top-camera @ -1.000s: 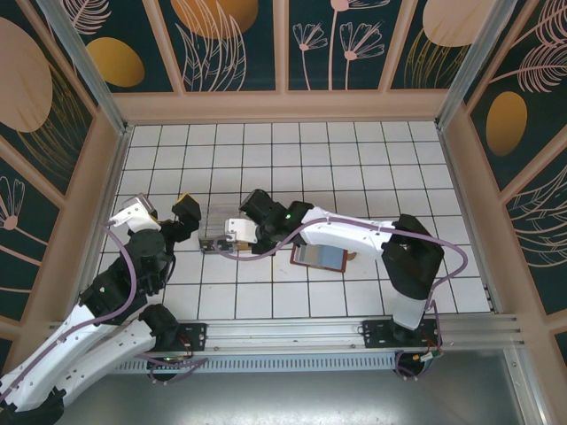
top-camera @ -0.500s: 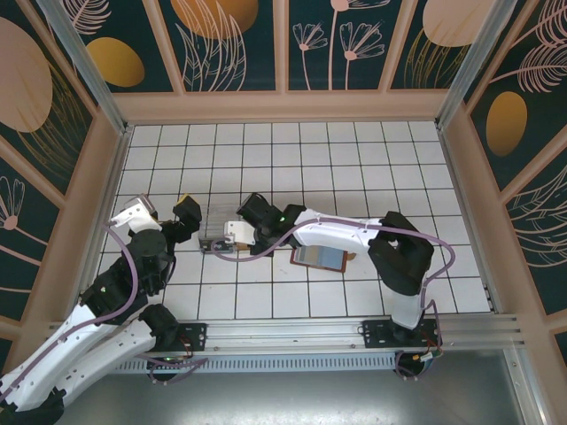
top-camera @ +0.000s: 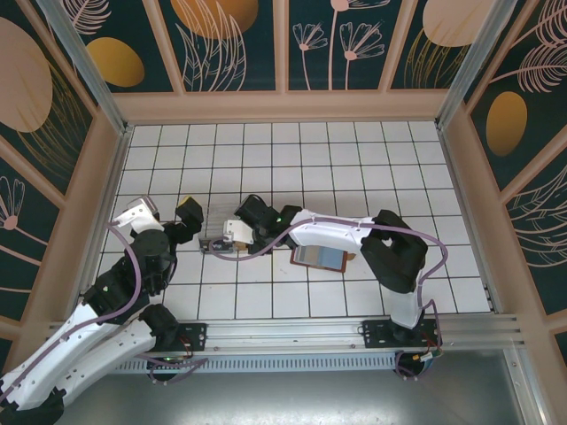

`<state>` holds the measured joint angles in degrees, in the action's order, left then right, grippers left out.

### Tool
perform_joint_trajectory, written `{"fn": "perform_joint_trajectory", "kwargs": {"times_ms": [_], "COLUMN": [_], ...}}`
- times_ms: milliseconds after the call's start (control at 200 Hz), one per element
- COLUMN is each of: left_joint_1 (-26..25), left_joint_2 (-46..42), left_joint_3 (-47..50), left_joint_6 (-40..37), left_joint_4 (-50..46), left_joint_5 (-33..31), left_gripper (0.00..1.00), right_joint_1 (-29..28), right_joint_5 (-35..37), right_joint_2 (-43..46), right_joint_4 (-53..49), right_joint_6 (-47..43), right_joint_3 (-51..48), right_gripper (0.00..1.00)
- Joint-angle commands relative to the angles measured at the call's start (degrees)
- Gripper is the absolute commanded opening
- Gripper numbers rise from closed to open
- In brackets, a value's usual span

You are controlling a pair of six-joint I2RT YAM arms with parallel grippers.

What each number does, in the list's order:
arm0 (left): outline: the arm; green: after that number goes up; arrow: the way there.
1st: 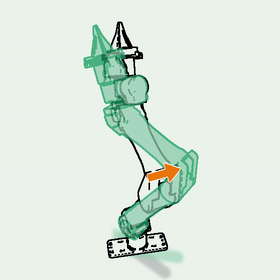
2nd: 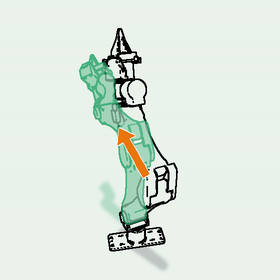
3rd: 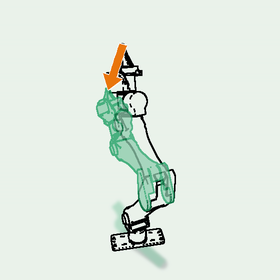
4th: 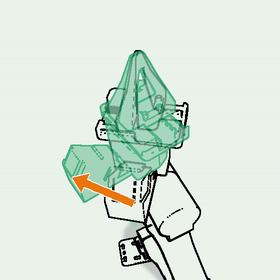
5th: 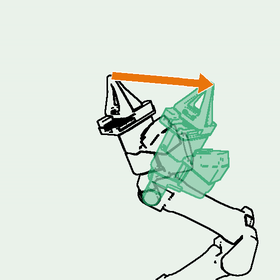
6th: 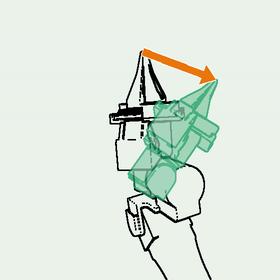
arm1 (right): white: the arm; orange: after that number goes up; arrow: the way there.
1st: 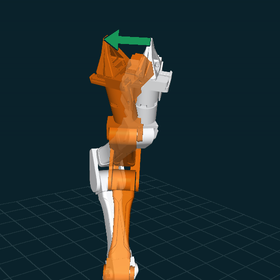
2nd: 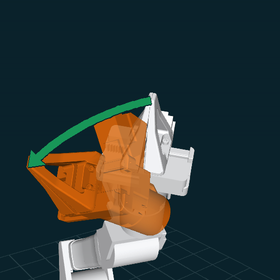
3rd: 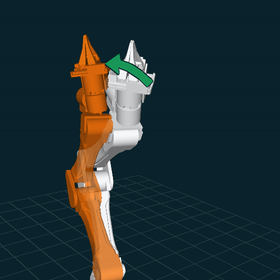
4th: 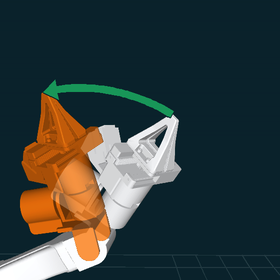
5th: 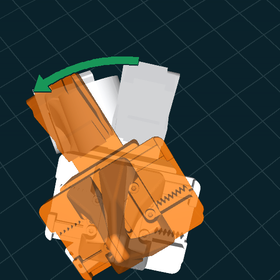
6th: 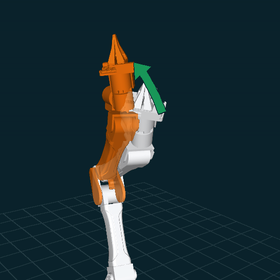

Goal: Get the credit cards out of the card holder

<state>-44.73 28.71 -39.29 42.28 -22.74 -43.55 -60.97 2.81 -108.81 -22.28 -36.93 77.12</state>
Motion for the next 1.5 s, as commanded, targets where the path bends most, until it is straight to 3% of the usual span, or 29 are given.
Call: {"fn": "perform_joint_trajectory", "kwargs": {"times_ms": [0,480,651,856,1106,1221,1256,1496], "left_joint_1": [0.16,0.11,0.09,0.14,0.15,-0.16,-0.75,-5.66], "left_joint_2": [0.27,0.55,2.67,9.03,25.52,34.94,37.76,56.43], "left_joint_3": [0.78,1.14,1.23,2.25,3.28,3.52,2.91,-3.59], "left_joint_6": [0.3,-0.45,-1.62,-2.24,3.05,5.98,6.29,8.1], "left_joint_4": [0.68,1.95,3.71,9.83,22.49,29.21,30.13,31.65], "left_joint_5": [0.8,2.36,5.72,15.75,34.93,43.25,44.28,49.13], "left_gripper": [0.99,0.99,0.99,0.96,0.81,0.68,0.63,0.61], "right_joint_1": [-0.04,0.19,1.44,6.11,14.59,17.76,18.51,22.42], "right_joint_5": [2.42,4.76,4.2,2.0,1.83,1.7,1.26,-1.67], "right_joint_2": [-0.8,1.91,10.65,24.56,43.17,48.29,48.97,47.69], "right_joint_4": [0.4,2.31,7.71,15.51,21.34,20.28,20.22,21.74], "right_joint_6": [1.92,4.51,12.22,26.82,48.86,58.46,60.98,73.9], "right_joint_3": [2.04,1.1,-4.62,-17.74,-37.49,-44.3,-45.93,-53.54], "right_gripper": [0.25,0.27,0.28,0.29,0.29,0.28,0.27,0.16]}}
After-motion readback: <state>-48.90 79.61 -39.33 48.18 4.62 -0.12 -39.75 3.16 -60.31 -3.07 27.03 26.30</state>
